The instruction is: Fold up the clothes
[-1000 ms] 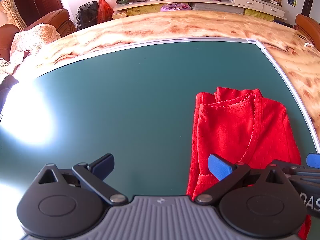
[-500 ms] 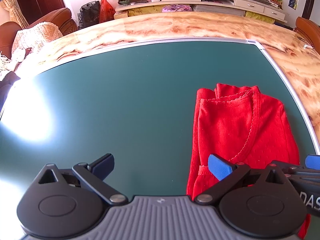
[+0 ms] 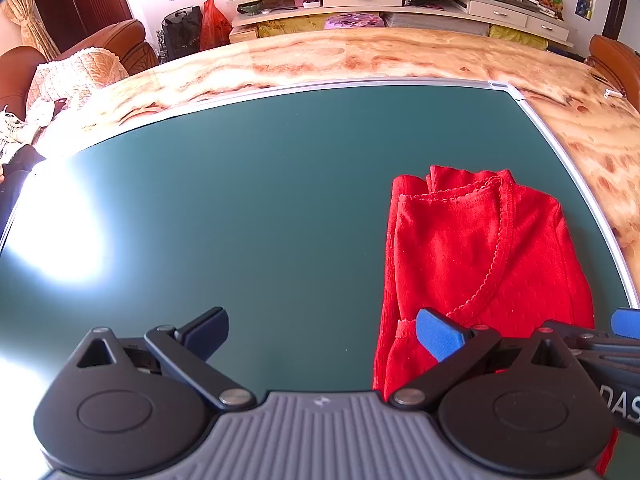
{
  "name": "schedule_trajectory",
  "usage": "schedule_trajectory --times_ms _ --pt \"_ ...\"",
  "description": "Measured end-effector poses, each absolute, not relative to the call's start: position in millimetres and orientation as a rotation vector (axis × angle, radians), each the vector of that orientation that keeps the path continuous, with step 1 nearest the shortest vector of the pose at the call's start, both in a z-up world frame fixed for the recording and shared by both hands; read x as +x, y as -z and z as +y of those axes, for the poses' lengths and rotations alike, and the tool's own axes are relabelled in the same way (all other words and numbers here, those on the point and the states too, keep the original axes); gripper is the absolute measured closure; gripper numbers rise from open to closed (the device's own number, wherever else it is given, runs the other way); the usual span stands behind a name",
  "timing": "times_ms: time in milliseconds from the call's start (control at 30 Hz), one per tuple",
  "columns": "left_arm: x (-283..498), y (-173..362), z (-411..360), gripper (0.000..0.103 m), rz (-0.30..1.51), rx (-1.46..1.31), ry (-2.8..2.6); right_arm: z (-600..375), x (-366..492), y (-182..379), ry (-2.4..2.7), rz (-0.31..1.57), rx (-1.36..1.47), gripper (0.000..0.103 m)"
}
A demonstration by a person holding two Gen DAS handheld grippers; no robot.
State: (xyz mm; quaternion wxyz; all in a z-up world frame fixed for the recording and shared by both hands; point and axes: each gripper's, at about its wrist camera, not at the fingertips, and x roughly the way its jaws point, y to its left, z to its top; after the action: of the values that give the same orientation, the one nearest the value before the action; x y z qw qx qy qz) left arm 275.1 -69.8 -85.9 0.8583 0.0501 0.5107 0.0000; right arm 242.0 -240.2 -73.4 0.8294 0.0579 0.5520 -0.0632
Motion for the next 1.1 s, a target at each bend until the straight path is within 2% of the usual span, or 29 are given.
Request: schedule_trajectory --times_ms 1100 --pt "249.0 76.2 -65.4 0.0 1.057 0.092 -0.007 -230.6 213.4 65.7 0.128 1.136 0.123 0.029"
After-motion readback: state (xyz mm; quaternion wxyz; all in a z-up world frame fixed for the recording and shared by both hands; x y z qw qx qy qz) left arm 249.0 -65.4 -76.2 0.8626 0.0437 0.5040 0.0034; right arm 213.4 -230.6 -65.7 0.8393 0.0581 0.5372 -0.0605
